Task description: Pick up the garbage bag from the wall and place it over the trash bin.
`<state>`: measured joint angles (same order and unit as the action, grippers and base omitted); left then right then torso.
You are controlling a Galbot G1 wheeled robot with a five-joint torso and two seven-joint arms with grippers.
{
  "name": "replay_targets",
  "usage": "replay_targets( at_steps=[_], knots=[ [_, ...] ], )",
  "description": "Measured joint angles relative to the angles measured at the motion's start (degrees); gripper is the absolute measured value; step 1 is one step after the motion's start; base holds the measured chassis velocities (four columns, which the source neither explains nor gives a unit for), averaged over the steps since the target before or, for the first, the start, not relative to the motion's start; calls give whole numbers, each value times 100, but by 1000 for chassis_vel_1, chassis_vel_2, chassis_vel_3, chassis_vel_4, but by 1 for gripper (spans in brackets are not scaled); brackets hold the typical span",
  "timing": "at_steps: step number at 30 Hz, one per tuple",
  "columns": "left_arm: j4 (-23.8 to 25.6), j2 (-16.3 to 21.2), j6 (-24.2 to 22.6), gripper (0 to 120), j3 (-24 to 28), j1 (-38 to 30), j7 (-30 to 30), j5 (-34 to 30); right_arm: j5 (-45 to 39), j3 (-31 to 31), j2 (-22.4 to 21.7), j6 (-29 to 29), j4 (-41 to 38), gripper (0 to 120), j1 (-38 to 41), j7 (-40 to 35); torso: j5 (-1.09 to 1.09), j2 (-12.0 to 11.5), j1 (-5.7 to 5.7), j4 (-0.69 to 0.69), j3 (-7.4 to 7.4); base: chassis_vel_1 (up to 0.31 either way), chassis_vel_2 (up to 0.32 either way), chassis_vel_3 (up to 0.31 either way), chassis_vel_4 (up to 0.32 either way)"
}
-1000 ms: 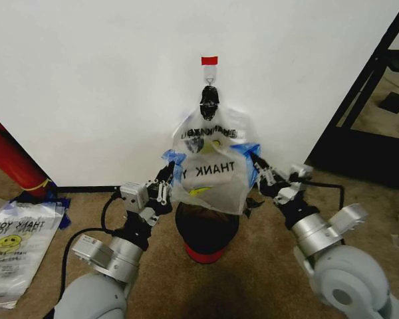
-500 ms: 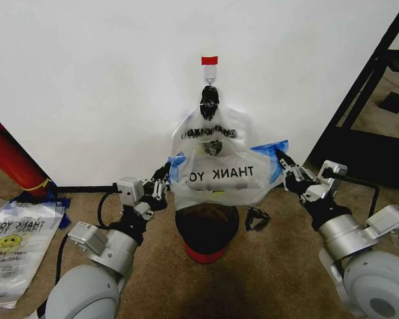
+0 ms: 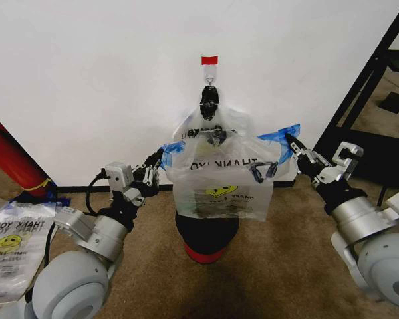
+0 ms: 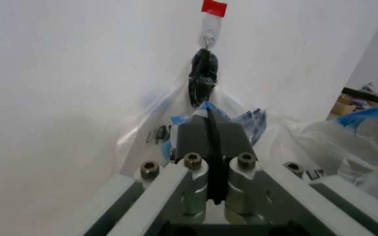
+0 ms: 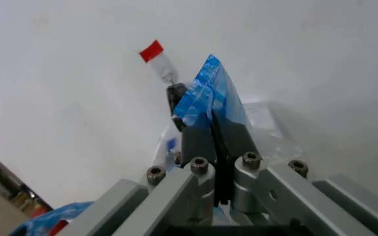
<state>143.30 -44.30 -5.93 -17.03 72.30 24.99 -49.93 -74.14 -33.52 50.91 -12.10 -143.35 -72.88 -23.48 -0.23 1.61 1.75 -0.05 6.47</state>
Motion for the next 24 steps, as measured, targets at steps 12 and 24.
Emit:
replay_targets(
  at_steps=[12, 24],
  knots=[
    [-6, -369, 92, 0, 367, 263, 96, 248, 921, 1512, 992, 120, 358, 0, 259, 103, 0, 0, 0, 1, 0, 0, 0, 0, 0],
    [-923, -645, 732, 0, 1174, 318, 74, 996, 1869, 1936, 1870, 292, 1288, 0, -481, 464, -1, 0, 0, -3, 0, 0, 0, 0, 0]
  ],
)
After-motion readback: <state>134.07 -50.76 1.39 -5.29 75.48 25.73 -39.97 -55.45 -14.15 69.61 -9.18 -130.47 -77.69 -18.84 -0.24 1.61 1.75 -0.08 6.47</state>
